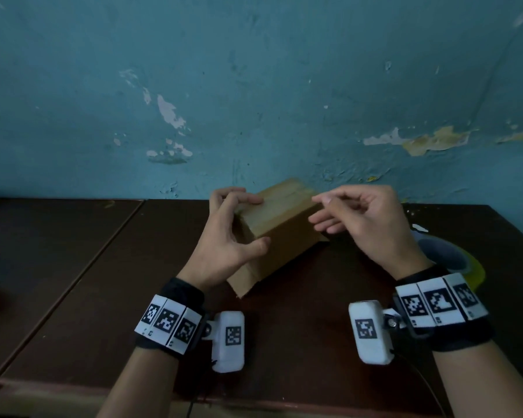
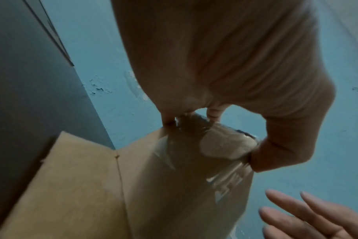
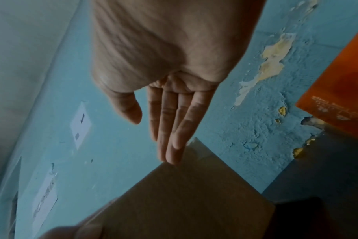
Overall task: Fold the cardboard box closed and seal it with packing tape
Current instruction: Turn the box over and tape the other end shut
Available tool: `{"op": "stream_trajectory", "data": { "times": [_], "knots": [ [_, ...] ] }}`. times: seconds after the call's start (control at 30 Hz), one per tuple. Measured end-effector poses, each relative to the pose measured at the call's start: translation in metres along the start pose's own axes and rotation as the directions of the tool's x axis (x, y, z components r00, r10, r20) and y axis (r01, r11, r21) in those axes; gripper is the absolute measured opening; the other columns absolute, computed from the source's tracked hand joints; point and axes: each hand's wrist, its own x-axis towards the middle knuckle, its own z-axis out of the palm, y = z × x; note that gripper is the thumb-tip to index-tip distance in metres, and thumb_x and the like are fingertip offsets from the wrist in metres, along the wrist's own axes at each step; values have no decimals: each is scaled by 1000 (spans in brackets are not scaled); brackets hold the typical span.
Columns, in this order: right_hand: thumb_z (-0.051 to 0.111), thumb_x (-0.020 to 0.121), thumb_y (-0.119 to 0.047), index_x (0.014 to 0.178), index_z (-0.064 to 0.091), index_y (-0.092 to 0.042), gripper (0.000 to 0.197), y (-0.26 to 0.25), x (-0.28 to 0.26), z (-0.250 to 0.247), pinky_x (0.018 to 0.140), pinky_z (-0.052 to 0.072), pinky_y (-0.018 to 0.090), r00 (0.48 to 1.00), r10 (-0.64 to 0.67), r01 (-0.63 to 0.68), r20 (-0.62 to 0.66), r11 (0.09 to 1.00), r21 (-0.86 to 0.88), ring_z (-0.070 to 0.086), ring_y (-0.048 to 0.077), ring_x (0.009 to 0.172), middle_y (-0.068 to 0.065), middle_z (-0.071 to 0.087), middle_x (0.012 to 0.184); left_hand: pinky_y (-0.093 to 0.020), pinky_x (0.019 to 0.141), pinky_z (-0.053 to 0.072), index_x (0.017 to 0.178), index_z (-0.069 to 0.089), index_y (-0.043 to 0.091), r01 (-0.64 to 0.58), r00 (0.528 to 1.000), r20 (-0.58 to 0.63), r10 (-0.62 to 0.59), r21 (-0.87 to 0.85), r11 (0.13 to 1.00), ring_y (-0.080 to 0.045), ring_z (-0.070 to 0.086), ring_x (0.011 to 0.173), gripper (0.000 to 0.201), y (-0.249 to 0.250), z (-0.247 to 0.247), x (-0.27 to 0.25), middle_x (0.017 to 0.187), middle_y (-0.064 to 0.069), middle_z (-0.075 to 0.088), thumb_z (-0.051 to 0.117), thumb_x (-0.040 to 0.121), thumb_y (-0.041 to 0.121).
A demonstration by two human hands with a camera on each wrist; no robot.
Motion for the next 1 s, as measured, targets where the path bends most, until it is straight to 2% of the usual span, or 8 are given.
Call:
{"op": "stream_trajectory", "data": {
  "times": [0.13,0.27,0.37,0.5,0.6,0.7,0.8,1.0],
  "knots": [
    [60,102,-13,94,76,-2,21,1,1,-8,55,59,27,987,-59,65,-149,997,36,76,25,63,10,77,73,-11,96,38,121,62,23,-17,998,66,22,-78,997,-18,43,126,61,4,-4,-3,130,-7,39,66,62,36],
    [58,102,-20,89,75,-5,26,4,4,-13,52,56,26,970,-65,87,-235,992,86,75,29,60,12,76,70,-19,95,42,128,62,17,-47,986,155,69,-147,988,-17,50,125,69,8,-9,-3,133,-5,49,61,60,27],
    [57,104,-18,89,74,-3,27,5,4,-16,51,55,25,967,-64,92,-247,990,103,74,30,59,13,76,71,-17,88,43,137,55,13,-39,976,201,81,-202,979,-18,54,120,75,9,-10,-5,132,-8,53,62,62,14],
    [57,104,-17,88,73,-2,27,7,5,-17,51,55,25,970,-47,74,-240,992,104,74,30,59,13,75,70,-18,90,45,140,50,12,-11,975,211,70,-269,963,-17,54,123,79,10,-8,-6,137,-5,54,64,64,25],
    [59,103,-17,89,74,-3,24,8,5,-17,53,55,25,972,-62,83,-229,993,85,74,30,61,12,76,71,-26,98,46,145,47,18,40,984,179,23,-344,938,-15,53,131,81,9,-9,-8,145,2,51,71,69,32],
    [67,99,-20,97,74,-5,17,7,5,-22,66,59,26,989,-69,77,-134,996,51,76,26,77,9,78,84,-37,112,41,147,44,24,59,988,157,-10,-313,948,-10,48,139,86,7,-12,-8,150,9,50,80,69,34],
    [77,88,-37,107,74,-14,30,3,4,-28,84,58,24,1000,-20,19,-10,999,-33,74,15,97,1,78,102,-32,100,51,145,45,31,110,983,168,-72,-228,967,-4,57,124,94,5,-13,-7,137,12,55,90,63,33],
    [75,71,-67,135,57,-26,79,8,4,-26,103,50,28,991,86,-75,106,992,-103,59,0,123,-11,64,133,-25,85,57,133,57,25,153,983,-56,-175,-270,951,-12,66,109,78,0,-8,-4,120,-3,64,91,64,33]
  ]
}}
